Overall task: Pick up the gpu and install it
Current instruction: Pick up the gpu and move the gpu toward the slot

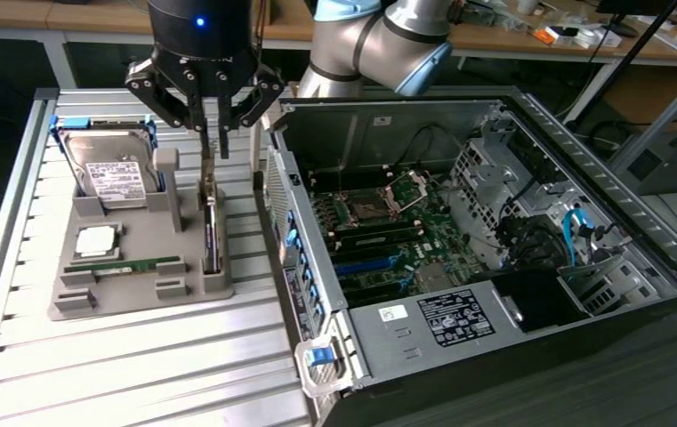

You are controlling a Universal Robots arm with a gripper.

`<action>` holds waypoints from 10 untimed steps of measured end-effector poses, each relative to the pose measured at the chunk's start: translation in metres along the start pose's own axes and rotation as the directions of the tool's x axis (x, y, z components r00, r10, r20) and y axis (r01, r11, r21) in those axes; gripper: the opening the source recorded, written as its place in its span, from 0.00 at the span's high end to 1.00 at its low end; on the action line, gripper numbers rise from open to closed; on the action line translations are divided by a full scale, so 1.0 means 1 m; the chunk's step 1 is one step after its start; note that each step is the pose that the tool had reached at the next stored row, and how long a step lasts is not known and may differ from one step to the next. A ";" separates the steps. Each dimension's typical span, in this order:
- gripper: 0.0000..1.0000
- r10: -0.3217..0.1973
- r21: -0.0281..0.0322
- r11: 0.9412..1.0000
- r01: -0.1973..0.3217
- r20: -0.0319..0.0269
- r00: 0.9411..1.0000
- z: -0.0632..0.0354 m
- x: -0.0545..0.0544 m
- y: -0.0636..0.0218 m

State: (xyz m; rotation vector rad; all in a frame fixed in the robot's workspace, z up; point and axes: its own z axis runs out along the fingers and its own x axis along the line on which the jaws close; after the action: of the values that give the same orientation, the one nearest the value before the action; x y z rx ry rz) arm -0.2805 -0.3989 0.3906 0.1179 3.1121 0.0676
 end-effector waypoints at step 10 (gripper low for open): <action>0.52 0.000 0.000 1.000 0.000 0.000 1.000 0.0000 0.000 0.0000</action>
State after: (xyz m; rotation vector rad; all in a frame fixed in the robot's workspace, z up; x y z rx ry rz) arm -0.2805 -0.3989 0.3906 0.1180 3.1121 0.0676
